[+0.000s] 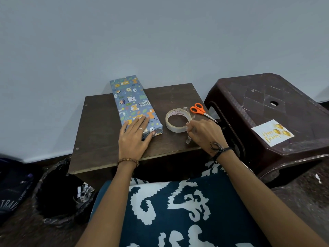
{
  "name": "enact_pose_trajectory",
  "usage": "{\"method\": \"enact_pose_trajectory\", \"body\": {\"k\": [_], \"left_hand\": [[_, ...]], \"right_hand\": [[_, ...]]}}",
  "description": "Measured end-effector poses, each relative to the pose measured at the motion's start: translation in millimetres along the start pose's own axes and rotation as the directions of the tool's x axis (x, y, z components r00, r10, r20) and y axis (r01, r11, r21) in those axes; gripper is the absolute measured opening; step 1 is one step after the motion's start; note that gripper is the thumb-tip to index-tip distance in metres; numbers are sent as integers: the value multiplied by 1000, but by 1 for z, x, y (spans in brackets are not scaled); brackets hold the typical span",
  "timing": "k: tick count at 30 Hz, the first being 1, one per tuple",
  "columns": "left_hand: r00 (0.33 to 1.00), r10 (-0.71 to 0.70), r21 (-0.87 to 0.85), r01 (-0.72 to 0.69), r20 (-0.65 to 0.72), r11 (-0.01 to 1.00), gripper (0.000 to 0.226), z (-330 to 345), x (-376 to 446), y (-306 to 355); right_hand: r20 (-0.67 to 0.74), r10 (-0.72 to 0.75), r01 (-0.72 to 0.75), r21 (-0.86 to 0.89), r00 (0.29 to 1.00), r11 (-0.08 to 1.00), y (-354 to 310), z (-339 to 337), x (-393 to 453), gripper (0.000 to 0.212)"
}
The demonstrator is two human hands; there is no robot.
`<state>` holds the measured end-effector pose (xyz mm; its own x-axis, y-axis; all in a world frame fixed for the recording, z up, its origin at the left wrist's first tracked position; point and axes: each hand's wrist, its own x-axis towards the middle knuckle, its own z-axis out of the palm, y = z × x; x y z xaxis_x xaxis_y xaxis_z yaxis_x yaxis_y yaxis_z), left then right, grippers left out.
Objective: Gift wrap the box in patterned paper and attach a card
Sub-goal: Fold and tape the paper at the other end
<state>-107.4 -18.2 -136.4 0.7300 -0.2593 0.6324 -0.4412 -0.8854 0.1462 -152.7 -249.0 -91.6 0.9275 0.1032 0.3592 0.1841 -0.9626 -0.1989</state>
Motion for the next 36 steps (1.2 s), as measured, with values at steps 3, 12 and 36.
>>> {"method": "enact_pose_trajectory", "body": {"k": [3, 12, 36], "left_hand": [[999, -30, -58, 32, 39, 998, 49, -1, 0, -1], [973, -89, -492, 184, 211, 851, 61, -21, 0, -9], [893, -164, -352, 327, 420, 877, 69, -40, -14, -24]], "right_hand": [[28, 54, -55, 53, 998, 997, -2, -3, -2, 14], [3, 270, -224, 569, 963, 791, -14, -3, -12, 5], [245, 412, -273, 962, 878, 11, -65, 11, -3, 14]]}}
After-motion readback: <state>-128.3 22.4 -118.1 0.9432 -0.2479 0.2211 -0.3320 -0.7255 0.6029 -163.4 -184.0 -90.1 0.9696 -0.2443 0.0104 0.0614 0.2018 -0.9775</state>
